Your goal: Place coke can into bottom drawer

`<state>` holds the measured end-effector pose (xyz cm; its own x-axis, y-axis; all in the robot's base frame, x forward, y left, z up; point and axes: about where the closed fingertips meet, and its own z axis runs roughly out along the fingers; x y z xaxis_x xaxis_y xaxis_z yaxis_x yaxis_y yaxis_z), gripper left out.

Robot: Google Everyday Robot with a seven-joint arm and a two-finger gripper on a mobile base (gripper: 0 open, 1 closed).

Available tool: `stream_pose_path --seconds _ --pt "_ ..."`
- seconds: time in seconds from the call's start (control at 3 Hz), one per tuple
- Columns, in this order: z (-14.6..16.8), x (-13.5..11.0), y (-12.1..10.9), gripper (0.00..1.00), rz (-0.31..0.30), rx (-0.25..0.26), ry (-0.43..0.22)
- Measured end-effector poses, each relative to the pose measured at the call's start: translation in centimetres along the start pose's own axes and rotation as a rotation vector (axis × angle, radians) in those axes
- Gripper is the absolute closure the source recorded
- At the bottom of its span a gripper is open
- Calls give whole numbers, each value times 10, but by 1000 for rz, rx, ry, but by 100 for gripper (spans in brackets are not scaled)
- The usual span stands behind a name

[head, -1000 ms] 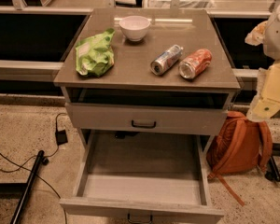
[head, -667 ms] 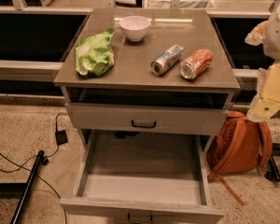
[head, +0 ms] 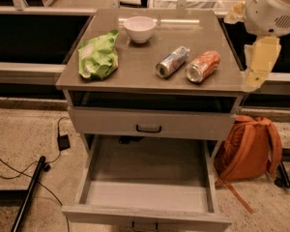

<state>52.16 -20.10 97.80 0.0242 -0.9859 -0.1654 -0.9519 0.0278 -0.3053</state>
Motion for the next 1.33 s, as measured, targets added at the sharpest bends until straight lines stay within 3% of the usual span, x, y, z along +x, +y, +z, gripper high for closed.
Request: stream_pose_path --seconds 0.67,1.0,1.33 --pt "91 -9 -77 0 -287 -130 -129" --pt "135 -3 -97 0 -330 -165 -151" --pt "166 -1 -113 10 -358 -181 -142"
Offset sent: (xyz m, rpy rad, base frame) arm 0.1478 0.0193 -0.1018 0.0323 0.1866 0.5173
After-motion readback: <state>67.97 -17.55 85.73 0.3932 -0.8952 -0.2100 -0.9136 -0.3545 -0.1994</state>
